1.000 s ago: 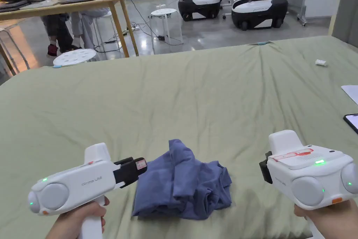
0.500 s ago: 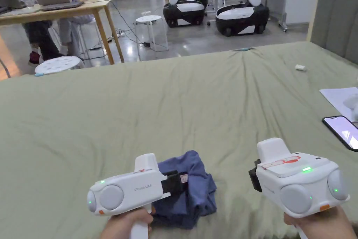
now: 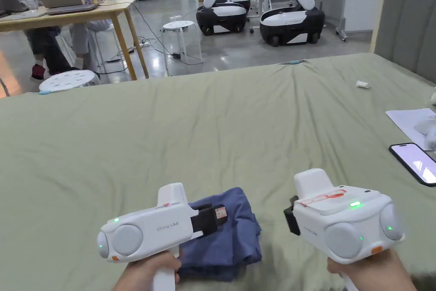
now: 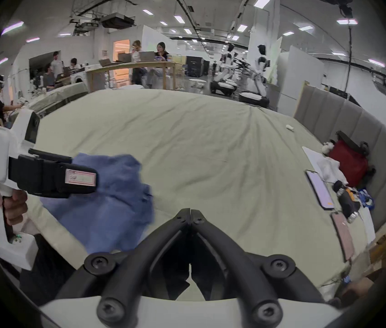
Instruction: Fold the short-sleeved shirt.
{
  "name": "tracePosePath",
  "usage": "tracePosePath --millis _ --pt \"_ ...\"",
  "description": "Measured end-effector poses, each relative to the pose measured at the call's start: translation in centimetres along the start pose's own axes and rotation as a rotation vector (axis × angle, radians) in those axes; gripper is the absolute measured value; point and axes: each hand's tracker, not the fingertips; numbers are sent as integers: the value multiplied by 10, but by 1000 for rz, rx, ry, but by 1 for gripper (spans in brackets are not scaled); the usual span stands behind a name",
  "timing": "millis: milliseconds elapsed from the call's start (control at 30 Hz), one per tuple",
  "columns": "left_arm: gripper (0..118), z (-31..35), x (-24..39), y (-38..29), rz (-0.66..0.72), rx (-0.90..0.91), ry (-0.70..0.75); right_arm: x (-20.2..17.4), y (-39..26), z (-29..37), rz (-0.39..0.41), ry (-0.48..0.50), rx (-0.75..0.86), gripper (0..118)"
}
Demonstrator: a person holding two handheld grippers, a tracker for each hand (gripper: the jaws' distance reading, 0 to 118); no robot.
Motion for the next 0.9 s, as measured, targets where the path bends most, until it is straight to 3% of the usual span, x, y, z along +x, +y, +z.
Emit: tracePosePath --millis 167,267,333,400,467,500,533,633,667,900 --pt "0 30 -19 7 14 47 75 -52 22 -18 20 160 17 0" --pt "0 52 -34 4 48 69 128 -71 25 -32 -12 287 -17 0" --pt "0 66 -43 2 61 72 143 -79 23 -48 -4 276 -52 0" --pt "0 80 -54 -1 68 74 167 -85 17 -69 50 168 -119 0" --pt "1 90 -60 -4 80 85 180 -81 8 -83 15 150 -159 0" --pt "7 94 -64 -4 88 87 182 -79 4 -87 -3 143 -156 0" --pt "26 97 -67 -5 96 89 180 -80 2 -87 3 141 -141 0" --pt "99 94 -73 -6 122 88 187 -83 1 -84 44 134 -126 0" --pt "108 90 -75 -5 130 94 206 -85 3 -83 58 131 -129 0" --pt "108 52 -77 -9 157 9 144 -82 2 -83 49 139 -124 0"
